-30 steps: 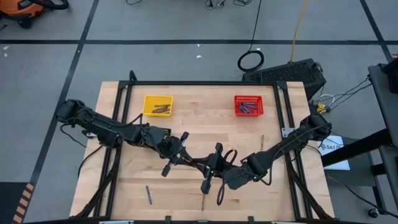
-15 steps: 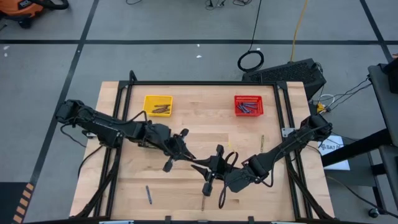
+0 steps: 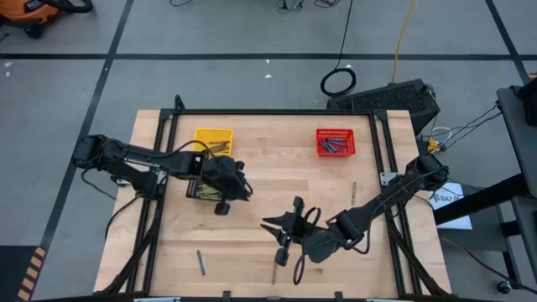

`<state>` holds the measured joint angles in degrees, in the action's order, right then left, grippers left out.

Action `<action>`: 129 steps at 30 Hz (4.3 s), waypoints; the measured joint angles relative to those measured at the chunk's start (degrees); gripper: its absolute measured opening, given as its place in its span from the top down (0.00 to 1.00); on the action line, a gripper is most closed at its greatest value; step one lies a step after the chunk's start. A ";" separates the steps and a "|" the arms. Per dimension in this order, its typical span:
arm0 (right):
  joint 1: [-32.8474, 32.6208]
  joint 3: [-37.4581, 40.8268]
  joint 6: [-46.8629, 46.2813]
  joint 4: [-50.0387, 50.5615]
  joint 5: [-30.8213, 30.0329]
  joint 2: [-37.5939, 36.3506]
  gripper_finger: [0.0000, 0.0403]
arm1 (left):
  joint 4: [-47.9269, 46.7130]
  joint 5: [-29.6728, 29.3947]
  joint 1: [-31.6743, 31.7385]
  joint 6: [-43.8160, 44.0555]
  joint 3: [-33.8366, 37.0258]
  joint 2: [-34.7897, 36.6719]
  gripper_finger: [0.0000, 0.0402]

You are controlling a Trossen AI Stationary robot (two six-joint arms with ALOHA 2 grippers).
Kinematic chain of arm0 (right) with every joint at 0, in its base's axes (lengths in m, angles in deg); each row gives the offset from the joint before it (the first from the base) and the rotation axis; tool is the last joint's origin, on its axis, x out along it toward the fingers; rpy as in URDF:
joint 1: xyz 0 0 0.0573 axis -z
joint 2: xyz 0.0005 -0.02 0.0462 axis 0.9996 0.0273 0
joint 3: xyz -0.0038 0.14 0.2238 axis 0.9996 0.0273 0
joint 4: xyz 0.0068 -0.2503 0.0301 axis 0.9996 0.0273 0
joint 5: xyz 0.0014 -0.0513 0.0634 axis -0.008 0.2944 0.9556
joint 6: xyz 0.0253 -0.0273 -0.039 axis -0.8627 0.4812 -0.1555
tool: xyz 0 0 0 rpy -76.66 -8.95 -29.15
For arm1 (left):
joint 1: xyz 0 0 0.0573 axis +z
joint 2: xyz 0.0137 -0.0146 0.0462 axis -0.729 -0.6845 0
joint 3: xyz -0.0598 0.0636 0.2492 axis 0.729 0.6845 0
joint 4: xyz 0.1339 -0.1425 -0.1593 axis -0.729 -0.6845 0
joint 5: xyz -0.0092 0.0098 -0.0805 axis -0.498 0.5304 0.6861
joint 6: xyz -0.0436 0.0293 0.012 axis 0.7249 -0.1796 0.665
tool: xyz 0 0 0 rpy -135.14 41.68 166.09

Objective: Sort crayons
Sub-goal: Put the brown crayon into the yellow bin, then put the green crayon into the black bin

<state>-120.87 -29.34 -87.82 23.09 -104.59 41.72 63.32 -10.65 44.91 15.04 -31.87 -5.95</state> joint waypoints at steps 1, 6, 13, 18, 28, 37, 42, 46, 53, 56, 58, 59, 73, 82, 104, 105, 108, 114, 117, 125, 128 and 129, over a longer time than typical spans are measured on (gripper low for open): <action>0.01 0.01 -0.93 1.04 0.00 0.00 0.86 | -1.58 -0.04 0.66 -0.29 0.00 0.00 0.96; -0.01 -0.01 -5.35 6.44 0.02 0.00 0.86 | -8.99 -0.06 4.61 -0.41 0.00 0.00 0.96; 0.10 0.02 -10.43 13.29 -0.13 0.00 0.86 | -18.63 -2.52 10.25 -2.98 -0.94 0.00 0.96; 0.12 0.02 -11.68 15.12 -0.32 0.00 0.86 | -24.59 -6.70 14.15 -6.01 -3.42 0.00 0.96; 0.12 0.02 -12.97 16.21 -0.33 0.27 0.86 | -32.47 -11.91 21.81 -12.83 -6.12 0.00 0.96; 0.17 0.06 -14.06 16.62 -0.35 1.16 0.86 | -33.63 -15.76 29.52 -19.82 -6.12 -0.02 0.96; 0.17 0.06 -14.06 16.28 -0.28 1.16 0.86 | -33.43 -15.74 34.20 -21.25 -6.10 -0.04 0.96; 0.17 0.06 -14.06 16.26 -0.24 1.16 0.86 | -33.28 -15.69 37.27 -22.74 -6.08 -0.05 0.96; 0.17 0.06 -14.06 16.26 -0.22 1.16 0.86 | -32.87 -15.52 40.92 -22.92 -6.05 -2.31 0.96; 0.17 0.06 -14.06 16.26 -0.22 1.16 0.86 | -32.90 -15.51 41.82 -22.92 -6.03 -4.77 0.96; 0.17 0.06 -14.08 16.26 -0.20 1.16 0.86 | -32.89 -15.49 42.08 -22.92 -6.03 -6.53 0.96; 0.17 0.06 -14.34 16.26 -0.18 1.16 0.86 | -32.89 -15.50 42.10 -22.92 -6.02 -7.36 0.96; 0.17 0.06 -15.29 16.74 -0.13 1.16 0.86 | -32.93 -15.47 41.99 -23.95 -5.99 -10.50 0.96; 0.17 0.06 -15.37 16.72 -0.13 1.16 0.86 | -32.95 -15.47 41.99 -23.79 -5.99 -10.49 0.88; 0.19 0.02 -18.17 19.97 -0.16 1.16 0.86 | -33.55 -14.63 37.55 -22.27 -6.31 -8.29 0.87; 0.19 0.02 -19.39 20.97 -0.15 1.16 0.86 | -33.62 -14.62 36.91 -22.26 -6.73 -7.76 0.87; 0.21 0.02 -23.55 23.98 -0.15 1.16 0.86 | -33.51 -14.62 34.80 -22.23 -7.99 -6.15 0.87; 0.20 0.02 -35.52 30.75 0.30 1.16 0.86 | -34.89 -12.70 29.76 -19.31 -11.84 -3.07 0.87; 0.12 0.02 -40.87 34.59 3.93 1.16 0.86 | -34.97 -11.76 26.60 -18.89 -12.57 -1.28 0.87; -0.09 0.02 -48.36 40.53 9.45 1.16 0.86 | -38.54 -11.24 17.75 -15.98 -12.57 2.46 0.87; -0.16 0.02 -48.50 40.51 12.36 1.16 0.86 | -39.86 -11.14 14.55 -13.52 -12.57 3.33 0.87; -0.19 0.02 -48.48 40.50 13.63 1.16 0.86 | -39.91 -10.95 13.55 -13.09 -12.57 3.61 0.87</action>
<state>-121.06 -29.33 -136.30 63.59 -90.95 42.88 23.41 -21.59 58.45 1.94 -44.44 -2.34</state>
